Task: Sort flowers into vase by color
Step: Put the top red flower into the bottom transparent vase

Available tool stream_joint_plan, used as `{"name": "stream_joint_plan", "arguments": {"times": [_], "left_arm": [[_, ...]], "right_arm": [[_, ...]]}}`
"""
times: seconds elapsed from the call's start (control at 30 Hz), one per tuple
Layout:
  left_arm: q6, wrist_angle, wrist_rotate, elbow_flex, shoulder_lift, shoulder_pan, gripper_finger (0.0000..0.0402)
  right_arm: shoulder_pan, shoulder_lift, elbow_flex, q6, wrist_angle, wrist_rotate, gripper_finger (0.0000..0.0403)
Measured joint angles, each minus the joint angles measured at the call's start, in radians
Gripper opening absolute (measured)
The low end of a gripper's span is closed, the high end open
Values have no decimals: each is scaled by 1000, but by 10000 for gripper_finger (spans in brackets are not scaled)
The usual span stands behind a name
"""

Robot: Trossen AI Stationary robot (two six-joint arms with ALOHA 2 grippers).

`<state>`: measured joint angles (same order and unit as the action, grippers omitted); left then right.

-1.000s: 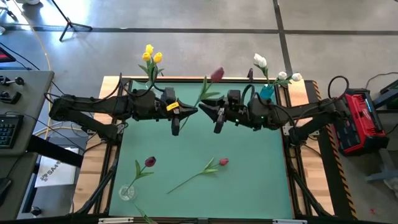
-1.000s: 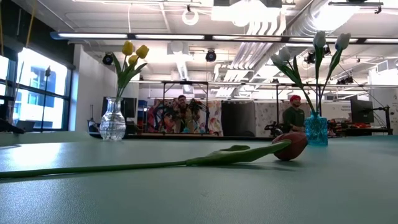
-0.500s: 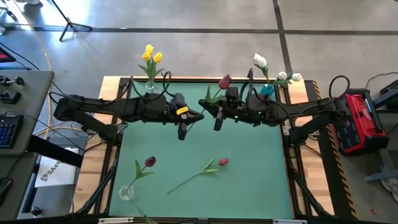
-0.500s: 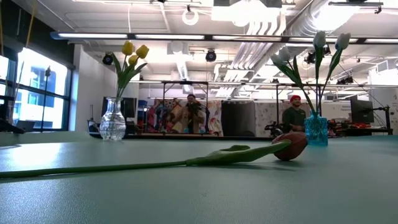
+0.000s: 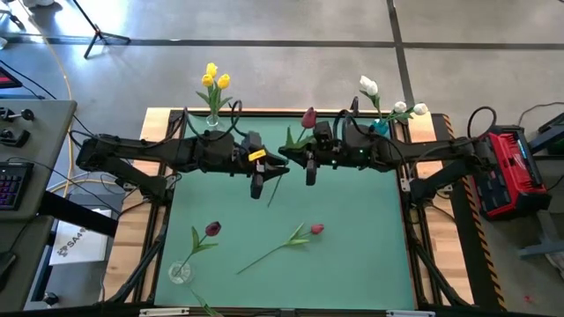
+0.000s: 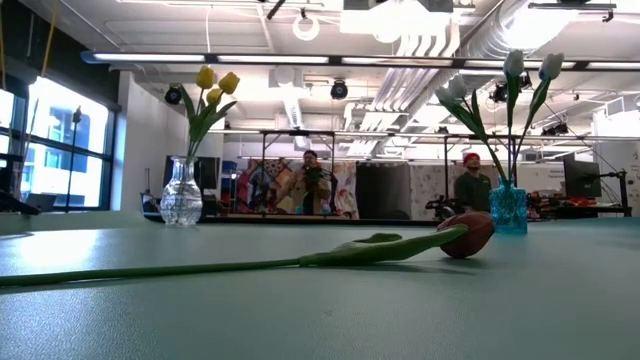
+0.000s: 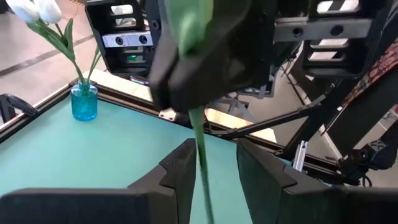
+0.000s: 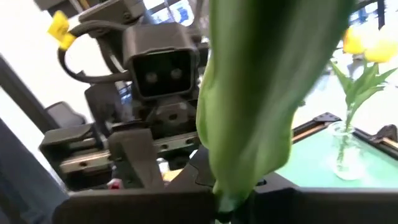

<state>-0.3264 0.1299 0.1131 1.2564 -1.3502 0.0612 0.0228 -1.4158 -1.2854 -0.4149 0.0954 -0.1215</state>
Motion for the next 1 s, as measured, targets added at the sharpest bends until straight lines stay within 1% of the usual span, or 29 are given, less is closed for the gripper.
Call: {"name": "stream_joint_plan", "arguments": {"times": [0.17,0.3,0.4,0.53,0.67,0.8,1.0], "left_arm": [[-28,3,-26,1,-16,-22,96],[-51,-1,-85,0,-50,-36,75],[-64,-19,-106,0,-64,-37,54],[-64,-20,-105,0,-55,-37,34],[-46,-16,-102,0,-38,-42,30],[-13,-13,-101,0,-37,-43,29],[-12,-13,-101,0,-37,-43,17]], "right_arm": [[-10,0,0,24,2,72,1],[-10,0,0,33,-3,99,0],[-10,0,0,34,-20,109,0],[-10,0,0,31,-82,113,0],[-9,2,0,31,-119,120,0],[-10,1,0,31,-115,127,0],[-9,1,0,32,-112,134,0]]}}
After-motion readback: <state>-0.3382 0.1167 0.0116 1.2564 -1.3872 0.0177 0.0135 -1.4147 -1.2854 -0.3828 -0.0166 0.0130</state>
